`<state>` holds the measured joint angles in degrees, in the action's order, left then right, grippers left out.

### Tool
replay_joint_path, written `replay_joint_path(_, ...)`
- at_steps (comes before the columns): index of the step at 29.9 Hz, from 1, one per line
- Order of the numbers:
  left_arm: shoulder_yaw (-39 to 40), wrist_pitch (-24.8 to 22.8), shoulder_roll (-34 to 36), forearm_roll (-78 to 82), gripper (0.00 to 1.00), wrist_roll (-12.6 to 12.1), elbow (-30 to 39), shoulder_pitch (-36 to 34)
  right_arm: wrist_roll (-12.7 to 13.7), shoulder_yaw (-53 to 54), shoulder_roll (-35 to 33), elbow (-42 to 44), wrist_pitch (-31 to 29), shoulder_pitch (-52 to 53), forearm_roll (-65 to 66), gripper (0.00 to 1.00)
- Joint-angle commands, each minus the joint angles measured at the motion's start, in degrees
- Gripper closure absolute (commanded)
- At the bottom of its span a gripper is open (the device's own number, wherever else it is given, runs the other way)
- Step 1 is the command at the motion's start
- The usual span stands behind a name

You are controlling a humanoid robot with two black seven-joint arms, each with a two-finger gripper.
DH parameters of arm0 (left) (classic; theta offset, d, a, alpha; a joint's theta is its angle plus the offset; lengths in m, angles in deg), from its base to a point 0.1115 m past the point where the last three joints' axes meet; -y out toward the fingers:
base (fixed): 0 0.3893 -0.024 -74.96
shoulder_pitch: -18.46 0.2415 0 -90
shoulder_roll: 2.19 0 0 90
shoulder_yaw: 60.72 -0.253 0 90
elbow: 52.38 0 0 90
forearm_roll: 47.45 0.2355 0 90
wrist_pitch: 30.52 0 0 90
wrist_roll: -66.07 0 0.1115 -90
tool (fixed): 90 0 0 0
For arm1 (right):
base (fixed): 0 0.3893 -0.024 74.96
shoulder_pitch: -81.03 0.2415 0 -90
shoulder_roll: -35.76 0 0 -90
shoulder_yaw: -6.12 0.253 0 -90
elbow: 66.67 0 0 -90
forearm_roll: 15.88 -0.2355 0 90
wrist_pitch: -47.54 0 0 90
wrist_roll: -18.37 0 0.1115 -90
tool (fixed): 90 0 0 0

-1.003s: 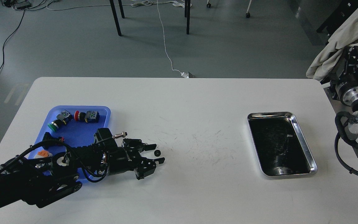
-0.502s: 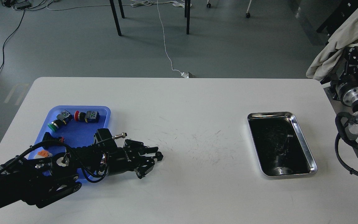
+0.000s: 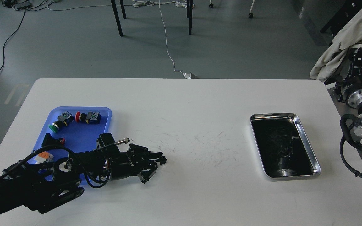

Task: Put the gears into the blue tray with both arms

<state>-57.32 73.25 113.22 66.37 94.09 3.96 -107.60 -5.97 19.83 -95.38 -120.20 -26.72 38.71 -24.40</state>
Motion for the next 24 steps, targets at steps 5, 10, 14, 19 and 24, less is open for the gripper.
replay_joint_path(5, 0.11, -0.15, 0.70, 0.26, 0.90, -0.03, 0.26, 0.03, 0.00, 0.00, 0.09, 0.08, 0.00, -0.04, 0.00, 0.01)
replay_joint_path(10, 0.20, -0.15, 1.84, 0.17, 0.91, -0.03, 0.70, -0.32, 0.00, 0.09, 0.09, 0.17, 0.00, -0.13, 0.00, 0.01)
replay_joint_path(14, 0.46, -0.23, 3.07, 0.17, 0.91, -0.03, 1.23, -0.67, 0.00, 0.00, 0.18, 0.17, 0.00, -0.13, 0.09, 0.01)
replay_joint_path(19, 0.47, -0.32, 5.44, -0.01, 0.91, -0.03, 2.02, -1.64, 0.00, 0.00, 0.35, 0.35, 0.00, -0.13, 0.09, 0.01)
replay_joint_path(24, 0.73, -0.41, 7.90, -0.27, 0.91, -0.03, 2.90, -2.96, -0.09, 0.00, 0.53, 0.44, -0.09, -0.22, 0.09, 0.01)
